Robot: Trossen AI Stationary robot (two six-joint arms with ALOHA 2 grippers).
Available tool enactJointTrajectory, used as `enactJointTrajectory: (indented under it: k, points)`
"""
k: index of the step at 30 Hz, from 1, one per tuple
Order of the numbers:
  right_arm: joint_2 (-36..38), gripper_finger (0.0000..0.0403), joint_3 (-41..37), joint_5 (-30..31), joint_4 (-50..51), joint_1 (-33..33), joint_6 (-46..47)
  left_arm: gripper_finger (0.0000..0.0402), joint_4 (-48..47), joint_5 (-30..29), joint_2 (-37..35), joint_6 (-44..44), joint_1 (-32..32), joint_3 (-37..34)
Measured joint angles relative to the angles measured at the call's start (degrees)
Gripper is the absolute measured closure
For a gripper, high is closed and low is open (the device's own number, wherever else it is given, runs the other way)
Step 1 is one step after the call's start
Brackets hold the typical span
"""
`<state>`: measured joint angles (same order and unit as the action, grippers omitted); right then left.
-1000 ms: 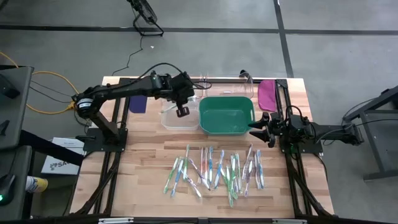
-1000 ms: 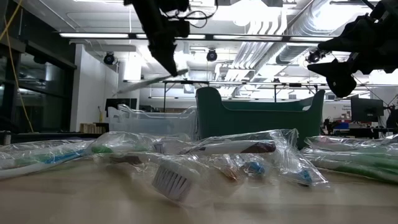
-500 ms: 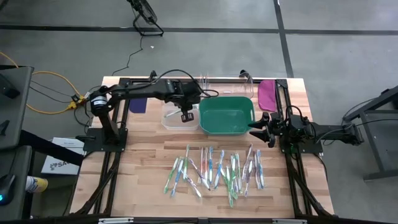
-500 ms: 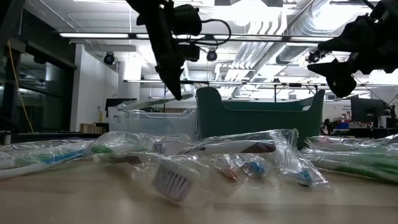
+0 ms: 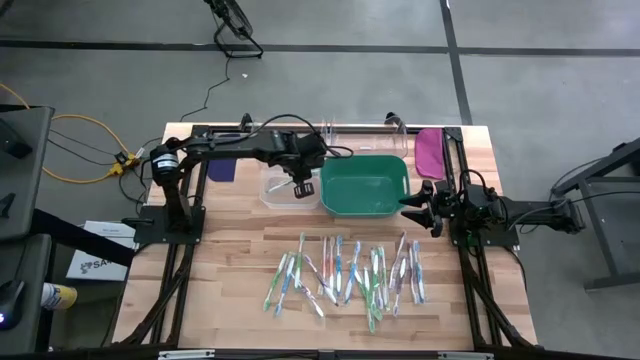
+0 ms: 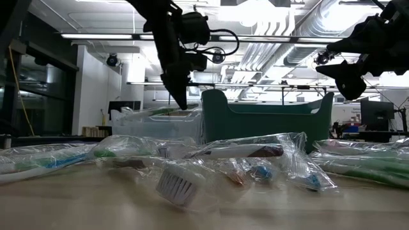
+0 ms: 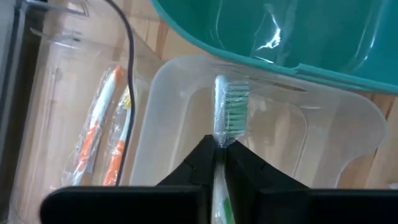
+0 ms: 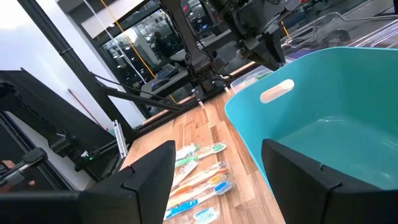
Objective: Pick & Place Toothbrushes
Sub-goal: Put the green toothbrush into the white bin
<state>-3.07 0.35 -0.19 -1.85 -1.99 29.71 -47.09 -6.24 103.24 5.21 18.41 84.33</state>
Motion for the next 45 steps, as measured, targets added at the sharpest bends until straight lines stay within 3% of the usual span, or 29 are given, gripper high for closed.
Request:
enactJointTrajectory:
  k: [7, 12, 20, 30, 45]
  points:
    - [0.0, 0.017, 0.0, 0.0, 0.0, 0.0, 0.0, 0.0284, -0.76, -0.28, 0.0, -1.0, -0.01, 0.0]
    - [0.0, 0.017, 0.0, 0.0, 0.0, 0.01, 0.0, 0.0252, -1.97, 1.25, 0.0, -1.36, -0.04, 0.01]
    - [0.0, 0.017, -0.01, 0.0, 0.0, 0.01, 0.0, 0.0247, -9.8, 1.62, -0.34, -2.88, -1.37, 4.1]
    - [0.0, 0.017, 0.01, 0.0, 0.03, 0.0, 0.0, 0.0247, -17.49, -2.1, -1.89, -12.54, -10.12, 5.22]
    - [0.0, 0.017, 0.01, 0.0, 0.0, 0.01, 0.0, 0.0247, -20.39, -4.8, -2.01, -39.59, -24.24, 5.22]
